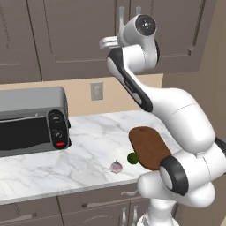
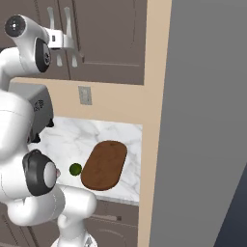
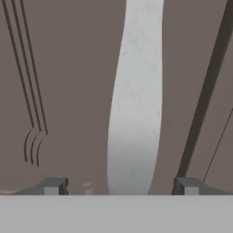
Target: Open the cabinet. Place the bowl and condiment on the counter. Then place the lime and garlic on the cutting board.
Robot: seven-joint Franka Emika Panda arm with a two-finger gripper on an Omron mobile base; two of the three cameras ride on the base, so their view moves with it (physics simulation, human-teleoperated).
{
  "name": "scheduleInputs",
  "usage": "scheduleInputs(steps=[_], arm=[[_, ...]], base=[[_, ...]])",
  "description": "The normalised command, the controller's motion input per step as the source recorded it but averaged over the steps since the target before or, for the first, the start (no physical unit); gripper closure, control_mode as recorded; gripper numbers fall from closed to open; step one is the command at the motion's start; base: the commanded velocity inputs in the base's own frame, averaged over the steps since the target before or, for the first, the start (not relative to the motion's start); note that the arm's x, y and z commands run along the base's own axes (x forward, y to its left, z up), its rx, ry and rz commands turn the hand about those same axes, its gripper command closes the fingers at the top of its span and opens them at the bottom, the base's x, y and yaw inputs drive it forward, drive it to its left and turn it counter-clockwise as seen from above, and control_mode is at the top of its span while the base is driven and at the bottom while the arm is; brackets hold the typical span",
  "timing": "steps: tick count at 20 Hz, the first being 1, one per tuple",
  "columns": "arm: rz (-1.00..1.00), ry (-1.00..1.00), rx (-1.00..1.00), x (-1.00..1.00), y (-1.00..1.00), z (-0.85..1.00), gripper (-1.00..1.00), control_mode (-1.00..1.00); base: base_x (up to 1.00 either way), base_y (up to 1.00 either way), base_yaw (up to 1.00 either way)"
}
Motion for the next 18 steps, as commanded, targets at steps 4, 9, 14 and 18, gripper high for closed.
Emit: scheduleInputs(steps=[4,9,14,18], arm=[[0.06,-0.09,0.00,0.63,0.02,-0.85,1.00,-1.00],[0.02,-0.07,0.00,0.51,0.26,-0.71,1.00,-1.00],[0.00,-0.02,-0.04,0.44,0.64,-0.44,1.00,-1.00],[0.00,0.00,0.00,0.58,0.66,-0.30,1.00,-1.00]], base=[[0.00,0.00,0.00],[0.00,0.00,0.00],[0.00,0.00,0.00],[0.00,0.00,0.00]])
